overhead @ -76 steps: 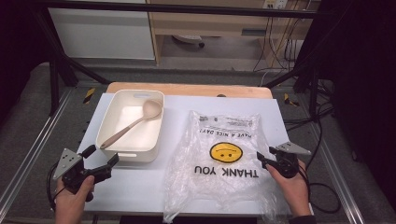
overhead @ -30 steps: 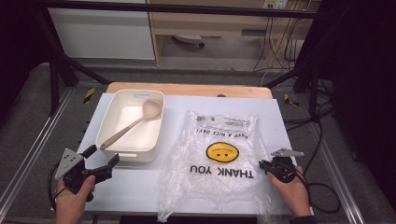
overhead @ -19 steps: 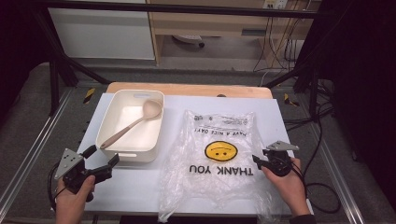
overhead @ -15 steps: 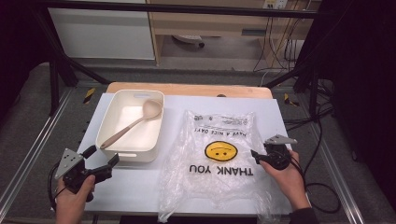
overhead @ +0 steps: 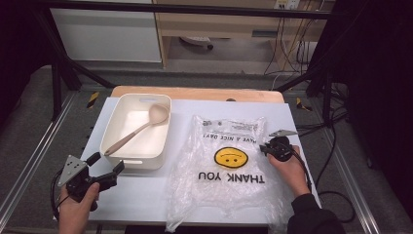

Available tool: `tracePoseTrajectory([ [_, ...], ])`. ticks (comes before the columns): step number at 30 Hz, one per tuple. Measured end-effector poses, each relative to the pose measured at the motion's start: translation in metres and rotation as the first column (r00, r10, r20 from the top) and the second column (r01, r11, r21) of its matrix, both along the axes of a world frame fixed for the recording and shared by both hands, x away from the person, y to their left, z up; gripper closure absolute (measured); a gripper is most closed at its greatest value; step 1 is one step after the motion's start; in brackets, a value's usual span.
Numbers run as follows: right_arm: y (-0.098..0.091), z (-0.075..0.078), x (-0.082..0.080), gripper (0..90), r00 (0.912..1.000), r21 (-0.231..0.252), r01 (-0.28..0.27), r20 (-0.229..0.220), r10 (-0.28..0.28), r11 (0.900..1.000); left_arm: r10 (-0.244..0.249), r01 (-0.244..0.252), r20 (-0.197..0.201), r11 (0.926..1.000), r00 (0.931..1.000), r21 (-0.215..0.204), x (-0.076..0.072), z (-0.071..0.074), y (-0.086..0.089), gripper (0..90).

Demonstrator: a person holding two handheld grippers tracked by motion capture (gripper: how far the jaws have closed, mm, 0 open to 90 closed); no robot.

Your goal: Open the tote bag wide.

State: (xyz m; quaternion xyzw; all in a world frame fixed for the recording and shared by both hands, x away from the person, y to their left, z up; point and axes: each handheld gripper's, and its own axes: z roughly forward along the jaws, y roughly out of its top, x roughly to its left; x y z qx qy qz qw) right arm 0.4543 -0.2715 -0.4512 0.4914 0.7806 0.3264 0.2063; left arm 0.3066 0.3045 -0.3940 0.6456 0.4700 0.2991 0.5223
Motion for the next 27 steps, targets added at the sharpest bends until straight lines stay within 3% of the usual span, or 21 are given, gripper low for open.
tracePoseTrajectory([
  [2, 0.000, 0.000, 0.002, 89.7, 0.9998, 0.016, 0.018, -0.003, -0.018, 0.9997, -0.002, 0.002, 0.000, 1.0000, 1.0000, 0.000, 0.000, 0.000, 0.000, 7.7],
  [8, -0.009, -0.001, 0.012, 90.0, 0.9905, 0.031, 0.131, 0.038, -0.132, 0.9909, -0.002, 0.002, 0.002, 1.0000, 1.0000, -0.004, 0.000, 0.000, -0.001, 7.8],
  [15, -0.028, -0.001, 0.027, 90.0, 0.9555, 0.073, 0.281, 0.071, -0.286, 0.9569, 0.000, 0.000, -0.001, 1.0000, 1.0000, 0.002, 0.000, 0.000, -0.001, 7.8],
  [20, -0.044, -0.002, 0.037, 90.0, 0.9226, 0.088, 0.372, 0.076, -0.378, 0.9243, 0.004, -0.004, -0.009, 1.0000, 1.0000, 0.001, 0.002, -0.002, -0.001, 7.8],
  [23, -0.049, -0.004, 0.039, 90.0, 0.9058, 0.123, 0.412, 0.051, -0.421, 0.9028, 0.004, -0.004, -0.008, 1.0000, 1.0000, 0.007, 0.003, -0.001, -0.001, 7.8],
  [24, -0.048, -0.005, 0.039, 90.0, 0.9033, 0.124, 0.419, 0.043, -0.427, 0.8994, 0.004, -0.004, -0.008, 1.0000, 1.0000, 0.007, 0.003, -0.001, -0.001, 7.8],
  [27, -0.044, -0.003, 0.035, 84.4, 0.9085, 0.132, 0.409, 0.035, -0.416, 0.9030, 0.007, -0.007, -0.007, 1.0000, 1.0000, 0.006, 0.002, -0.002, 0.000, 7.8],
])
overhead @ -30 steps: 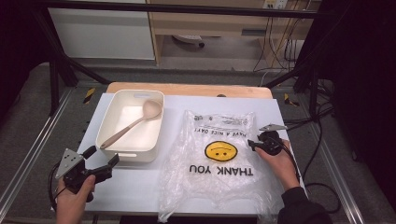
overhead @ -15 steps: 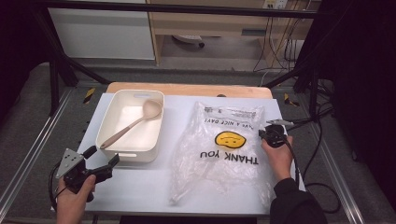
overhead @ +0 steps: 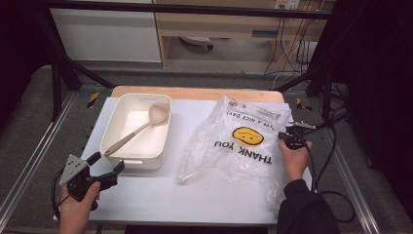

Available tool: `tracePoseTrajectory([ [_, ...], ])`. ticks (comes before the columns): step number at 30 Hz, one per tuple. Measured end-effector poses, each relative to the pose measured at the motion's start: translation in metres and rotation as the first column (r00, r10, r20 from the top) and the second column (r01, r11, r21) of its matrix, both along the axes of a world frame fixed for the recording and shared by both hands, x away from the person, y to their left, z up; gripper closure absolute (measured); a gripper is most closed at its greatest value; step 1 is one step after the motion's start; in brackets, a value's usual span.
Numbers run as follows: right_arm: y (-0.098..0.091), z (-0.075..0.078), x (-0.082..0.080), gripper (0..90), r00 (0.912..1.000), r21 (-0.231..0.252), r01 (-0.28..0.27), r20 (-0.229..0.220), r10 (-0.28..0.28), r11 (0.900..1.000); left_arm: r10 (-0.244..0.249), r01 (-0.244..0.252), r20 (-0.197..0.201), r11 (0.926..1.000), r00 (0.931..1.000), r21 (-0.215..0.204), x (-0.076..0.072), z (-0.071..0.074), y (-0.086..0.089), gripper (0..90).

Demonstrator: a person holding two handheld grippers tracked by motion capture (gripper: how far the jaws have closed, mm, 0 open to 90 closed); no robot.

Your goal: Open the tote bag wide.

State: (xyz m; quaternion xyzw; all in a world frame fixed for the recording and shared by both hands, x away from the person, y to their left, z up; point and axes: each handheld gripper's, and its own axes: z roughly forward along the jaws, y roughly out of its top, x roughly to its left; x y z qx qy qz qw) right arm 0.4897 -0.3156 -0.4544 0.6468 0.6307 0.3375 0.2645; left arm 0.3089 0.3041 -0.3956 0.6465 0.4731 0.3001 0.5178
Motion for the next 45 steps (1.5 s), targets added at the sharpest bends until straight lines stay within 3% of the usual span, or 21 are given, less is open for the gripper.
tracePoseTrajectory([
  [3, 0.003, 0.010, -0.007, 66.8, 0.9985, -0.008, -0.028, 0.048, 0.028, 0.9996, 0.003, -0.003, 0.001, 1.0000, 1.0000, -0.001, 0.000, 0.000, 0.000, 7.7],
  [4, 0.003, 0.010, -0.007, 66.8, 0.9985, -0.008, -0.028, 0.048, 0.028, 0.9996, 0.005, -0.005, 0.002, 1.0000, 1.0000, -0.005, 0.000, 0.000, 0.000, 7.7],
  [6, 0.007, 0.021, -0.017, 47.0, 0.9946, -0.056, -0.056, 0.085, 0.060, 0.9969, 0.007, -0.007, 0.002, 1.0000, 1.0000, -0.002, -0.001, 0.000, 0.001, 7.7],
  [8, 0.009, 0.024, -0.021, 42.1, 0.9927, -0.064, -0.065, 0.098, 0.071, 0.9959, 0.010, -0.010, 0.006, 0.9999, 0.9999, 0.001, -0.001, 0.000, 0.001, 7.7],
  [9, 0.013, 0.030, -0.029, 32.4, 0.9900, -0.083, -0.077, 0.112, 0.086, 0.9936, 0.013, -0.013, 0.006, 0.9999, 0.9999, 0.003, -0.001, 0.000, 0.002, 7.7],
  [13, 0.022, 0.039, -0.046, 25.4, 0.9849, -0.092, -0.121, 0.114, 0.131, 0.9884, 0.014, -0.014, 0.007, 0.9999, 0.9999, 0.004, -0.001, 0.000, 0.001, 7.8],
  [14, 0.032, 0.042, -0.059, 22.2, 0.9787, -0.100, -0.163, 0.110, 0.173, 0.9816, 0.012, -0.012, 0.008, 0.9999, 0.9999, 0.003, -0.001, 0.000, 0.001, 7.7],
  [18, 0.049, 0.039, -0.076, 17.8, 0.9666, -0.102, -0.239, 0.071, 0.246, 0.9657, 0.007, -0.007, 0.006, 1.0000, 1.0000, 0.006, -0.001, 0.000, 0.001, 7.5],
  [19, 0.055, 0.038, -0.081, 16.2, 0.9599, -0.099, -0.265, 0.067, 0.272, 0.9591, 0.005, -0.005, 0.007, 1.0000, 1.0000, 0.008, -0.001, 0.000, 0.001, 7.5],
  [20, 0.065, 0.036, -0.088, 14.4, 0.9443, -0.110, -0.320, 0.045, 0.326, 0.9411, 0.005, -0.005, 0.008, 1.0000, 1.0000, 0.008, -0.001, 0.000, 0.001, 7.5],
  [22, 0.070, 0.036, -0.091, 15.0, 0.9390, -0.109, -0.335, 0.044, 0.341, 0.9359, 0.004, -0.004, 0.009, 1.0000, 1.0000, 0.007, -0.001, 0.000, 0.001, 7.5],
  [23, 0.078, 0.036, -0.096, 15.4, 0.9257, -0.105, -0.372, 0.032, 0.377, 0.9223, 0.003, -0.004, 0.009, 1.0000, 0.9999, 0.007, -0.001, 0.000, 0.001, 7.5],
  [24, 0.078, 0.036, -0.096, 15.4, 0.9257, -0.105, -0.372, 0.032, 0.377, 0.9223, 0.003, -0.003, 0.010, 1.0000, 0.9999, 0.007, -0.001, 0.000, 0.001, 7.5],
  [25, 0.085, 0.036, -0.101, 19.8, 0.9107, -0.105, -0.407, 0.029, 0.412, 0.9073, 0.003, -0.003, 0.009, 1.0000, 1.0000, 0.007, -0.001, 0.000, 0.001, 7.5],
  [26, 0.089, 0.037, -0.102, 20.5, 0.9018, -0.109, -0.427, 0.025, 0.431, 0.8979, 0.003, -0.003, 0.009, 1.0000, 1.0000, 0.007, -0.001, 0.000, 0.001, 7.5],
  [27, 0.089, 0.037, -0.102, 20.5, 0.9018, -0.109, -0.427, 0.025, 0.431, 0.8979, 0.003, -0.003, 0.009, 1.0000, 1.0000, 0.008, -0.001, 0.000, 0.001, 7.5],
  [33, 0.111, 0.032, -0.114, 23.2, 0.8401, -0.092, -0.541, -0.005, 0.542, 0.8363, 0.002, -0.002, 0.007, 0.9999, 1.0000, 0.011, -0.001, 0.000, 0.001, 7.5],
  [35, 0.117, 0.027, -0.115, 22.1, 0.8250, -0.096, -0.564, -0.019, 0.565, 0.8202, 0.004, -0.004, 0.009, 0.9999, 1.0000, 0.011, -0.002, 0.000, 0.000, 7.5],
  [36, 0.123, 0.023, -0.116, 20.2, 0.8121, -0.100, -0.583, -0.045, 0.582, 0.8062, 0.002, -0.002, 0.008, 0.9999, 1.0000, 0.014, -0.002, 0.000, 0.001, 7.5],
  [38, 0.125, 0.021, -0.116, 20.1, 0.8095, -0.103, -0.587, -0.051, 0.585, 0.8031, 0.001, -0.002, 0.008, 0.9999, 1.0000, 0.015, -0.002, 0.000, 0.001, 7.5],
  [45, 0.133, 0.013, -0.118, 15.7, 0.7860, -0.103, -0.618, -0.086, 0.612, 0.7793, 0.001, -0.001, 0.009, 0.9999, 1.0000, 0.013, -0.002, 0.000, 0.000, 7.5],
])
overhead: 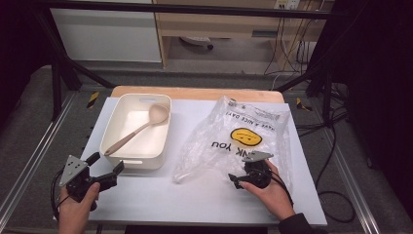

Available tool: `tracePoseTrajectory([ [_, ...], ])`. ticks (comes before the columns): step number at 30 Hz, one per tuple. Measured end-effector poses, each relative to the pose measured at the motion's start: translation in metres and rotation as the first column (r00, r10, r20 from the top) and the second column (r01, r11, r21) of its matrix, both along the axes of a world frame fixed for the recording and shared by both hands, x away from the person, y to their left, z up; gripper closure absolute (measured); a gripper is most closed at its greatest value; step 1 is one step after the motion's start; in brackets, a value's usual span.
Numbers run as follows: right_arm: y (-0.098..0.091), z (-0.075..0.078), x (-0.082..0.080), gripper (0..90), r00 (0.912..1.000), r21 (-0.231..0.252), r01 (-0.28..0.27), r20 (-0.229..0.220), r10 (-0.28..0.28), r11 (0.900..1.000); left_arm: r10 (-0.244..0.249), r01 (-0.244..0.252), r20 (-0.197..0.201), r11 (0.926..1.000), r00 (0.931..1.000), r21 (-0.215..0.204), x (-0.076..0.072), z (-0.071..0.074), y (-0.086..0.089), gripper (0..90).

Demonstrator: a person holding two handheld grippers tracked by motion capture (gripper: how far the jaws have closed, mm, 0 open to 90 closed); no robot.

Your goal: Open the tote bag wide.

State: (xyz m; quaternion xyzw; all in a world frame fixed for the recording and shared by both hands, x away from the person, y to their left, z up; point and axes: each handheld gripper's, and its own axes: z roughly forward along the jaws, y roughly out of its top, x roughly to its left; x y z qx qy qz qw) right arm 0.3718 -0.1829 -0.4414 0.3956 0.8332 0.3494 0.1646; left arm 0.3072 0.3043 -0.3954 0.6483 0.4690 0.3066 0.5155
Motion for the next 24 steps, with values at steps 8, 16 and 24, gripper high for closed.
tracePoseTrajectory([
  [8, 0.007, -0.008, -0.001, 12.6, 0.9996, -0.022, -0.020, -0.022, 0.019, 0.9996, 0.000, 0.000, 0.000, 1.0000, 1.0000, 0.006, 0.000, 0.000, 0.000, 7.5],
  [16, 0.010, -0.012, -0.001, 16.0, 0.9991, -0.058, -0.031, -0.030, 0.029, 0.9978, -0.001, 0.001, -0.001, 1.0000, 1.0000, 0.007, 0.000, 0.000, 0.000, 7.5],
  [24, 0.008, -0.010, 0.001, 34.1, 0.9988, -0.041, -0.033, -0.038, 0.031, 0.9986, -0.002, 0.002, -0.001, 1.0000, 1.0000, 0.009, 0.000, 0.000, 0.000, 7.6],
])
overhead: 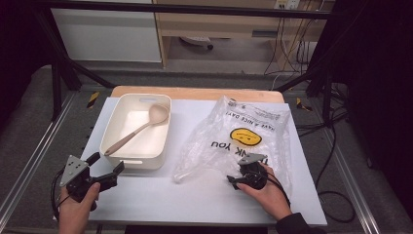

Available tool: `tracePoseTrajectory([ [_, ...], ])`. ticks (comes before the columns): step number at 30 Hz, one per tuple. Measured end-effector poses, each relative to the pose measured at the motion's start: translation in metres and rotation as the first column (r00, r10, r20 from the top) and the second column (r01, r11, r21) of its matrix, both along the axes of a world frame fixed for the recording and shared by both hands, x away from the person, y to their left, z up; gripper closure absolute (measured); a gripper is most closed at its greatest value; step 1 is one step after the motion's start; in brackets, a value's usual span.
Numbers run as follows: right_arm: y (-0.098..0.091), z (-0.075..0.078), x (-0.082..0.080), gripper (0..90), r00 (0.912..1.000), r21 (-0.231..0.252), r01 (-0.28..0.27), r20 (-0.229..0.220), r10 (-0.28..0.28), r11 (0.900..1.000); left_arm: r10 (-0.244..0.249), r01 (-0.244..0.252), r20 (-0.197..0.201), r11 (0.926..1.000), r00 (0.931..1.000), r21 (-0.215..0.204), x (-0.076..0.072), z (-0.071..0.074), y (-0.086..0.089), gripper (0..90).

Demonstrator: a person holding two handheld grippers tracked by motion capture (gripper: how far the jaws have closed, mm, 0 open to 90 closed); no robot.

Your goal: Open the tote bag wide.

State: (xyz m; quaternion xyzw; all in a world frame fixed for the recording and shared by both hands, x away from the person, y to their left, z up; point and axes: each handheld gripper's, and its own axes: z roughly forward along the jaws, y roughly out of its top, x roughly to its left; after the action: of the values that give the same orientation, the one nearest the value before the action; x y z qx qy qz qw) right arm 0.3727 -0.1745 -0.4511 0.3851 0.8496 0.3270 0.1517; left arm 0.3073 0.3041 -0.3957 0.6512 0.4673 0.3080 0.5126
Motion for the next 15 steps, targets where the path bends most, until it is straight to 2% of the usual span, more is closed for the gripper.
tracePoseTrajectory([
  [1, -0.001, 0.001, 0.001, 40.3, 1.0000, 0.002, -0.002, 0.004, 0.002, 1.0000, 0.000, 0.000, 0.000, 1.0000, 1.0000, 0.000, 0.000, 0.000, 0.000, 7.6],
  [4, -0.001, 0.001, 0.002, 44.5, 1.0000, 0.001, 0.000, 0.000, 0.000, 1.0000, -0.002, 0.002, -0.002, 1.0000, 1.0000, 0.004, 0.000, 0.000, 0.000, 7.6],
  [9, -0.005, 0.004, 0.006, 59.5, 0.9997, 0.011, 0.012, -0.020, -0.011, 0.9999, -0.004, 0.004, -0.003, 1.0000, 1.0000, 0.008, 0.000, 0.000, 0.000, 7.6],
  [10, -0.005, 0.004, 0.006, 59.5, 0.9997, 0.011, 0.012, -0.020, -0.011, 0.9999, -0.004, 0.004, -0.005, 0.9999, 1.0000, 0.012, 0.000, 0.000, 0.000, 7.6],
  [15, -0.006, 0.006, 0.011, 72.7, 0.9987, 0.015, 0.025, -0.045, -0.024, 0.9996, -0.006, 0.006, -0.005, 0.9999, 1.0000, 0.014, 0.000, 0.000, 0.000, 7.6],
])
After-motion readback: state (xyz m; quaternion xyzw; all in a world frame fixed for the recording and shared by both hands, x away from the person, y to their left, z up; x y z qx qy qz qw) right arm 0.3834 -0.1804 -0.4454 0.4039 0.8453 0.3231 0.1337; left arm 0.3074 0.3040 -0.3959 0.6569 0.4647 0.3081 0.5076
